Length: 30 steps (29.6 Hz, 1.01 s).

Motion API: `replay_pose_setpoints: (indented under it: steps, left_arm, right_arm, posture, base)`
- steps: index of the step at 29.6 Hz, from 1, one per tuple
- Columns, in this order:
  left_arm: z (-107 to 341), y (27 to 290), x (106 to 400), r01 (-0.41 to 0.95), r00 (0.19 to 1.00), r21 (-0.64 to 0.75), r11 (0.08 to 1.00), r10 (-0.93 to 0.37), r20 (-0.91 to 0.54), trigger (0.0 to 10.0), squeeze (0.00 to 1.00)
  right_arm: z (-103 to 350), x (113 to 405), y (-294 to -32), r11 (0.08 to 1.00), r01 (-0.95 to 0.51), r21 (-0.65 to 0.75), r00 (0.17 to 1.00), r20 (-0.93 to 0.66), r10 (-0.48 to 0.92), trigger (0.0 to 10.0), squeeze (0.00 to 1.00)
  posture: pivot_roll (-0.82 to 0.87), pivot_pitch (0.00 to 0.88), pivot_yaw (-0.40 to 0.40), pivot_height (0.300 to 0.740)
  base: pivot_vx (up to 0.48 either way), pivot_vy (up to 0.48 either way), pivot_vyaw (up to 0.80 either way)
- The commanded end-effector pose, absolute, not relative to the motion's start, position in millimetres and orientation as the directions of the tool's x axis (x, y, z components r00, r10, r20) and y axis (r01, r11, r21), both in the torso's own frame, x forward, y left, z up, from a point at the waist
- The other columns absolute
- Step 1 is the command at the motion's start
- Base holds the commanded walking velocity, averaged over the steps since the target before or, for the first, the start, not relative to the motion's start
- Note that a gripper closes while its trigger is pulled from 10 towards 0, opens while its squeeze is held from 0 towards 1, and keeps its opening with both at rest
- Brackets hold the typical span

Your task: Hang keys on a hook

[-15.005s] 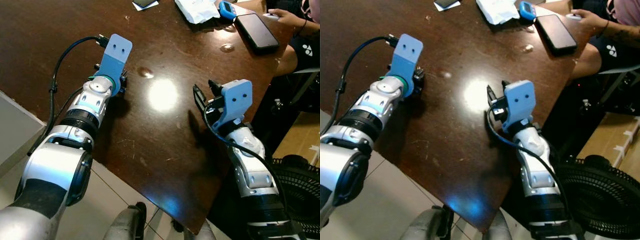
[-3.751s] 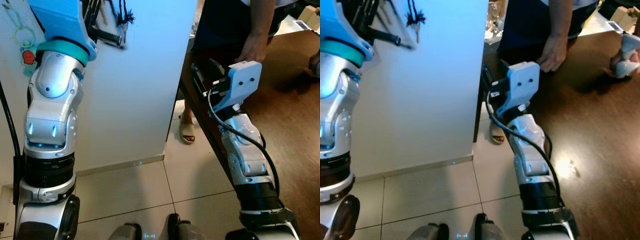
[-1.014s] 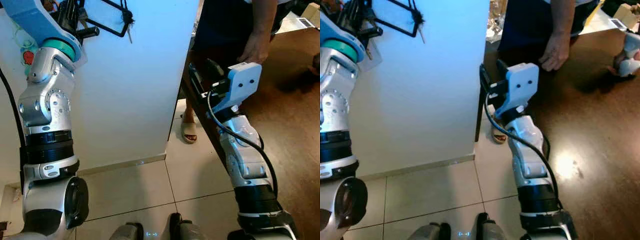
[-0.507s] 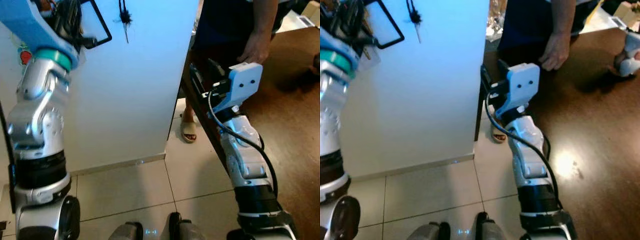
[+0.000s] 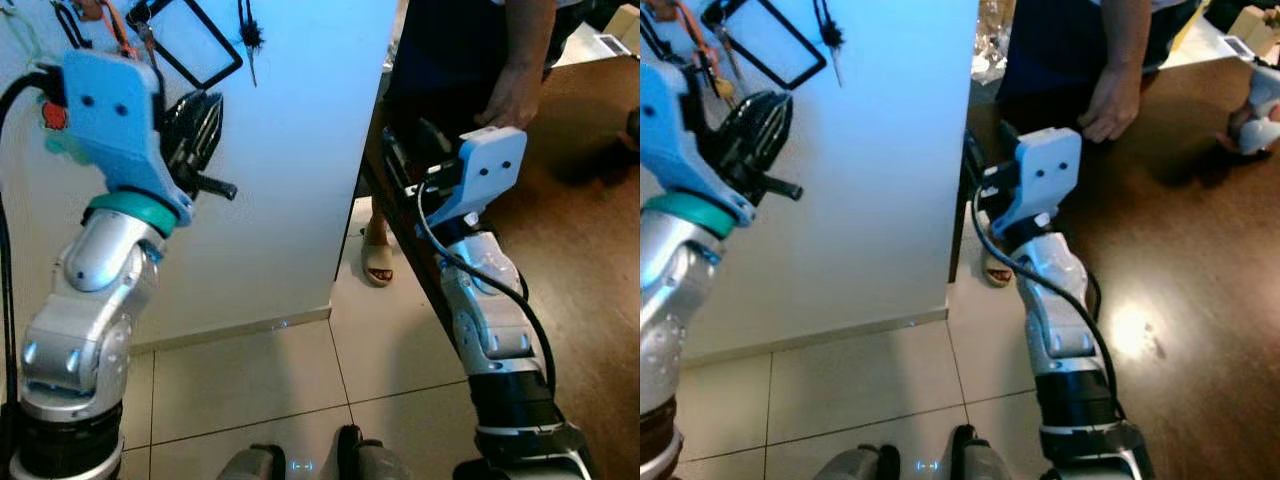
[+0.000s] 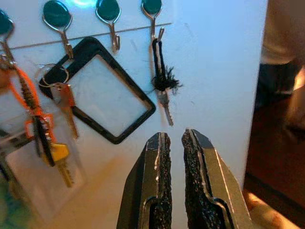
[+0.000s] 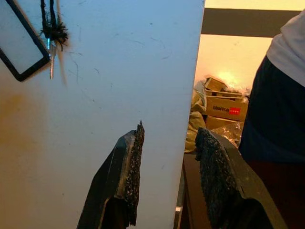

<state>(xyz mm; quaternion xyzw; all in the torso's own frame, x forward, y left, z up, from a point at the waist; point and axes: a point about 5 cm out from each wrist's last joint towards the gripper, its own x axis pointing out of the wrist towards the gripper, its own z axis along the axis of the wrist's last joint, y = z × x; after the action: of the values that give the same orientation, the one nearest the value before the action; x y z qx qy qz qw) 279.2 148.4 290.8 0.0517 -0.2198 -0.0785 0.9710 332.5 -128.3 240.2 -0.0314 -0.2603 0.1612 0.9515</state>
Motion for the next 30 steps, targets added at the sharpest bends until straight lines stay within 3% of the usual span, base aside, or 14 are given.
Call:
replay_pose_setpoints:
  steps: [1,18,30]
  left_arm:
    - [286,151,279,0.092,0.898,0.146,0.985,-0.146,0.415,10.0,0.00]
    - [252,148,284,-0.001,0.933,0.237,0.971,-0.084,0.350,10.0,0.00]
    - [246,151,288,-0.028,0.933,0.237,0.971,-0.060,0.356,10.0,0.00]
  right_arm:
    - [237,330,-129,0.945,-0.298,-0.137,0.813,0.483,0.326,10.0,0.00]
    - [226,326,-132,0.948,-0.292,-0.126,0.831,0.457,0.317,10.0,0.00]
    - [226,324,-127,0.948,-0.296,-0.117,0.828,0.464,0.315,10.0,0.00]
  posture:
    - [0.07,0.126,0.091,0.740]
    - [0.05,0.106,0.063,0.740]
    - [0.05,0.093,0.066,0.740]
  base:
    - [0.000,0.000,0.00]
    - [0.000,0.000,0.00]
    - [-0.356,0.000,0.00]
